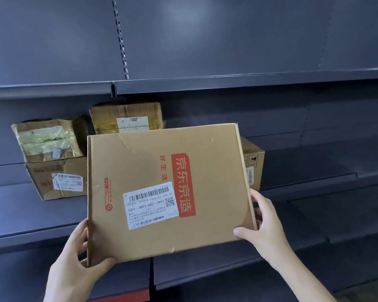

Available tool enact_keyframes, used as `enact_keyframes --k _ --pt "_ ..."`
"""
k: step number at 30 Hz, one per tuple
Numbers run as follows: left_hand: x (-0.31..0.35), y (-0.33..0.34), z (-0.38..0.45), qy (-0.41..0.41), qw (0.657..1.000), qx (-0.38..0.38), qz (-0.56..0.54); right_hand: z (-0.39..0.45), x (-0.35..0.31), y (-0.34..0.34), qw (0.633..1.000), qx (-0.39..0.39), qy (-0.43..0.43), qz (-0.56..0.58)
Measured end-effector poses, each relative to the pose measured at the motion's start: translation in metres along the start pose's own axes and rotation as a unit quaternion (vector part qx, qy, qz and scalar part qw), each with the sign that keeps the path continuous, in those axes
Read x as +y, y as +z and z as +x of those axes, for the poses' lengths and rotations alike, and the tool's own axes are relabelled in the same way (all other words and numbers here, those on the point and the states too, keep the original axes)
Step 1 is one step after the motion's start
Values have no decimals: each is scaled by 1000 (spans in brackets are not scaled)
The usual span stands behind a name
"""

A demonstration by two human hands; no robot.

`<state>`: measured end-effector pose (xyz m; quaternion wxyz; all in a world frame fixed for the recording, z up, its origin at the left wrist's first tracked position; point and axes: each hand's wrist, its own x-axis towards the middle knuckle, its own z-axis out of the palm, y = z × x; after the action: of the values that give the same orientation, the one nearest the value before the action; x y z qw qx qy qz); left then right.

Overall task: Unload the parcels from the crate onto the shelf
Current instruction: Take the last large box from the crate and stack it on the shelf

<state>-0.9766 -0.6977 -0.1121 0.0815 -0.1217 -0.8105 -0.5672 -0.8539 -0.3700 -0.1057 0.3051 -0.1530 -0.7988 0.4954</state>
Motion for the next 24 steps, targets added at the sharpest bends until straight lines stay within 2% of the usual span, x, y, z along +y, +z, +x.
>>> enact_keyframes --k 12,24 --pt "72 98 -49 4 998 64 4 57 29 -118 998 -53 -27 34" --pt "114 150 -47 18 998 46 34 83 53 -170 998 -34 -11 53"
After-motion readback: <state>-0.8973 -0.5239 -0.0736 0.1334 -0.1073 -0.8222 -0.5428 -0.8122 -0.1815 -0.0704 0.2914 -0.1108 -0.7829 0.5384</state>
